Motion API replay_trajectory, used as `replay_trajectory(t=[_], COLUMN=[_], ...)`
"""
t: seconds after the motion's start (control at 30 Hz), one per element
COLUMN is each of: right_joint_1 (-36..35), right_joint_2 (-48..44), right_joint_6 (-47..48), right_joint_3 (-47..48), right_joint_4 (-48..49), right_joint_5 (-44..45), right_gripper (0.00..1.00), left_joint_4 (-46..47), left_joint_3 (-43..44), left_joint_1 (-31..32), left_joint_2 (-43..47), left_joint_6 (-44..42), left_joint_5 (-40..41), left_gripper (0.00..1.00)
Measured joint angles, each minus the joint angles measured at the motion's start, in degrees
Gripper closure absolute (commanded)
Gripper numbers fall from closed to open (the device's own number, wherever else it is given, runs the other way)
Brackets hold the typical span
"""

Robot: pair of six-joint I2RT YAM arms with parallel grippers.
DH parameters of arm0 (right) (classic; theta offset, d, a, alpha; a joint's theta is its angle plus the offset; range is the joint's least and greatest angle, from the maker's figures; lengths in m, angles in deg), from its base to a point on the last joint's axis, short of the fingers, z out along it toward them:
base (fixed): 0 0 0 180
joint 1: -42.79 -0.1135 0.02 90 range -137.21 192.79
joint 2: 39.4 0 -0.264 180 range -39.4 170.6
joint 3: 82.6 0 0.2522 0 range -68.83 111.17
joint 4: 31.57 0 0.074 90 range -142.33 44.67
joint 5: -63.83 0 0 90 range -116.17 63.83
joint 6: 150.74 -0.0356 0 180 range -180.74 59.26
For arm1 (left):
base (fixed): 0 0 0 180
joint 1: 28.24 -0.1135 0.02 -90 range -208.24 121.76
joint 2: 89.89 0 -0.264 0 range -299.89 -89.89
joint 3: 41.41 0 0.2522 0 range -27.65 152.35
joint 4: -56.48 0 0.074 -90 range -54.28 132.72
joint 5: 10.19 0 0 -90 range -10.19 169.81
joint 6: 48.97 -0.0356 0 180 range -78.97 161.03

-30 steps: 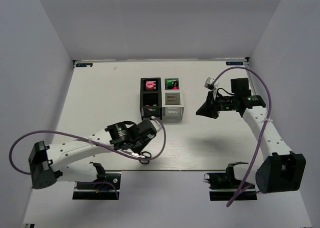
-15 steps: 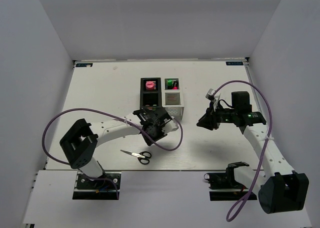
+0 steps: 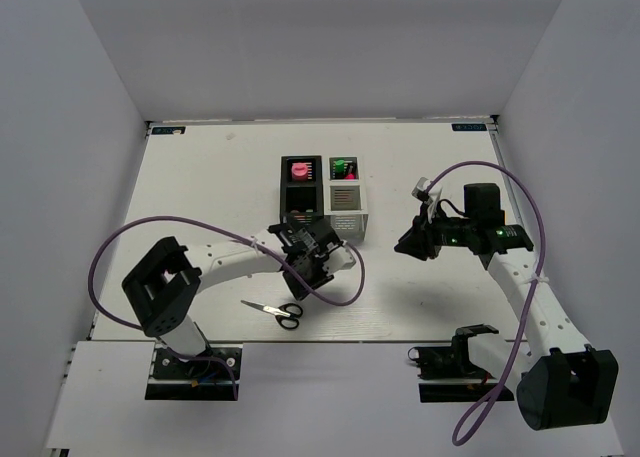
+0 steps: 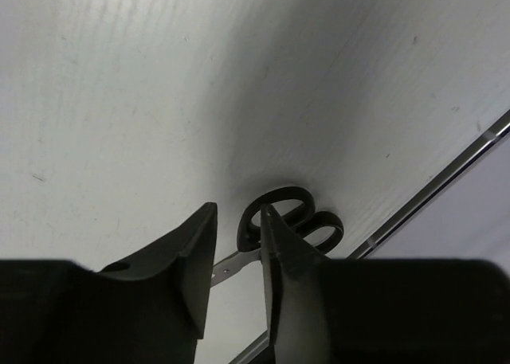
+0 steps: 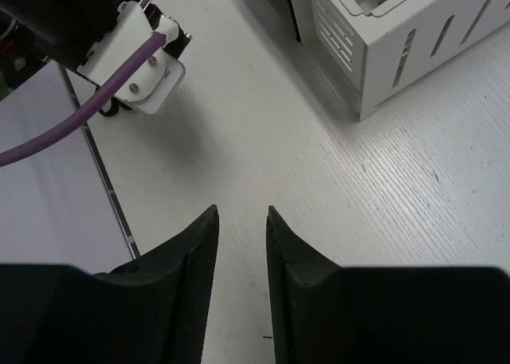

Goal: Sort the stationery into containers
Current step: Pick up the scissors from the corner of the board.

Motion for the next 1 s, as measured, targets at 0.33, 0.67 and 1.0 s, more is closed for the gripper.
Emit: replay_trajectory(t=[0.33,0.67,1.0], right_joint_1=[0.0,0.0,0.0], right_joint_2=[0.0,0.0,-0.07], right_joint_6=[0.11,0.31,0.96], right_joint_3=[0.0,-0.02,-0.09], right_joint_4=[0.0,-0.02,-0.09], right_joint_5=[0.5,0.44,0.44], right_gripper=[0.66,0.64,0.64], left_joint_4=[-1.46,-0.94,-0.52], left_joint_3=[-5.18,-5.79,-4.92], left_joint_1=[-0.04,-1.05,-3.91], left_joint_2=[0.11,-0.98,-3.06], left_joint_6=[-3.85,-5.9,-6.69], left_joint_5=[-0.39,-0.87,-4.9], left_gripper=[0.58,0.58,0.6])
